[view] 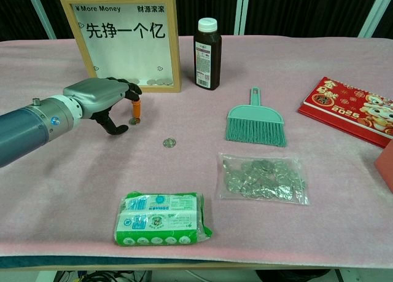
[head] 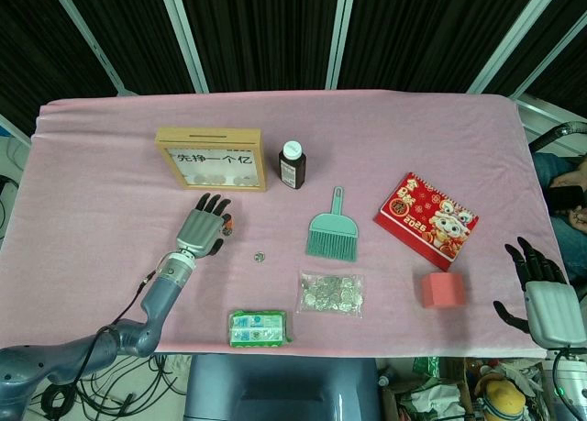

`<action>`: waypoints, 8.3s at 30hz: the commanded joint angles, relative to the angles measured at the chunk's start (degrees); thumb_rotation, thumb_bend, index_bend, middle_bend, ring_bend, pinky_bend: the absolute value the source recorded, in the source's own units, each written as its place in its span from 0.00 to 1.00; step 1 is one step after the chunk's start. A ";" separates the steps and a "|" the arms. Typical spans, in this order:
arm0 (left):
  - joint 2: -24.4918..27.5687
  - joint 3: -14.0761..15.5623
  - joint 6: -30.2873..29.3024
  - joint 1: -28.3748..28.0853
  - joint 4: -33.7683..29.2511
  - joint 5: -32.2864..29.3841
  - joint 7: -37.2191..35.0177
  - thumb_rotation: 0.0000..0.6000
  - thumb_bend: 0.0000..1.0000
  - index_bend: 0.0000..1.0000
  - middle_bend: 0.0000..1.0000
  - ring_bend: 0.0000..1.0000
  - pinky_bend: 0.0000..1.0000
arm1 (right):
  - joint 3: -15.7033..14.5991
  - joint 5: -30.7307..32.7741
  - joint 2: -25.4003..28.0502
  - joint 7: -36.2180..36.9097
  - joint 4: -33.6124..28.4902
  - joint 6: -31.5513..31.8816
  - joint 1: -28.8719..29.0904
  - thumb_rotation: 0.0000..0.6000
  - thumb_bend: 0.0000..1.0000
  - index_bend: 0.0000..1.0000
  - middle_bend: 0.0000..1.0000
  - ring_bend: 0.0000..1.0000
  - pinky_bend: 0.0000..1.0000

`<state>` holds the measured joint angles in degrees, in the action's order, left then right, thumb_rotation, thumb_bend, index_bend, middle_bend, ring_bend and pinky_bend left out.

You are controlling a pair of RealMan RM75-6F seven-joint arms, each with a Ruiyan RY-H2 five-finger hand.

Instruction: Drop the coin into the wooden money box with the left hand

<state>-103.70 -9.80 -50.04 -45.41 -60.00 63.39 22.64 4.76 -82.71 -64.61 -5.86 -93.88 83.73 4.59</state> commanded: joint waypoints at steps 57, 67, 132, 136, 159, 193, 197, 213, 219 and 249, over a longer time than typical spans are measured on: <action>-2.75 -0.64 1.69 -1.70 4.84 -0.41 1.74 1.00 0.38 0.48 0.10 0.01 0.00 | -0.16 0.24 0.23 0.40 -0.49 -0.51 0.10 1.00 0.14 0.10 0.00 0.09 0.16; -2.96 -1.02 0.85 -2.07 5.32 0.96 0.43 1.00 0.38 0.44 0.09 0.01 0.00 | -0.19 0.51 0.30 0.37 -0.69 -0.78 0.12 1.00 0.14 0.10 0.00 0.09 0.16; -5.39 -0.97 -1.08 -1.83 11.52 6.64 -5.62 1.00 0.42 0.56 0.13 0.01 0.00 | -0.16 2.10 0.48 0.02 -1.72 -1.99 0.29 1.00 0.15 0.10 0.01 0.09 0.16; -5.44 -1.03 -1.47 -1.80 11.53 6.96 -5.92 1.00 0.44 0.58 0.16 0.02 0.00 | -0.17 2.16 0.50 -0.01 -1.77 -2.03 0.28 1.00 0.15 0.10 0.01 0.09 0.16; 5.58 -0.02 -11.73 3.38 -6.73 10.21 -0.55 1.00 0.46 0.60 0.17 0.02 0.00 | 0.10 2.31 0.50 0.21 -1.82 -1.66 0.23 1.00 0.15 0.11 0.02 0.09 0.16; 35.68 -17.16 -7.96 -10.60 -33.71 -31.21 29.15 1.00 0.46 0.61 0.18 0.02 0.00 | 0.64 4.12 0.31 1.07 -2.98 -2.06 0.04 1.00 0.15 0.11 0.02 0.09 0.16; 34.26 -17.43 -6.30 -13.88 -29.24 -35.34 28.68 1.00 0.46 0.61 0.18 0.02 0.00 | 0.70 4.52 0.33 1.46 -3.22 -2.31 0.02 1.00 0.15 0.11 0.02 0.09 0.16; 27.22 -13.40 1.51 -22.96 -12.83 -42.61 28.15 1.00 0.46 0.61 0.18 0.02 0.00 | 1.28 5.86 0.41 2.13 -3.57 -2.77 0.12 1.00 0.15 0.11 0.02 0.09 0.16; 25.41 -12.02 2.89 -24.50 -9.90 -43.30 26.99 1.00 0.46 0.61 0.18 0.02 0.00 | 1.32 5.99 0.42 2.27 -3.52 -2.91 0.16 1.00 0.15 0.11 0.02 0.09 0.16; 25.38 -7.04 1.12 -27.85 -12.29 -47.87 27.16 1.00 0.46 0.61 0.17 0.02 0.00 | 1.47 6.49 0.71 3.04 -3.76 -3.46 0.32 1.00 0.15 0.11 0.02 0.09 0.16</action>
<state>-78.31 -16.87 -48.91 -73.23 -72.27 15.55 49.79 6.23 -76.22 -63.90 -2.81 -97.64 80.27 4.91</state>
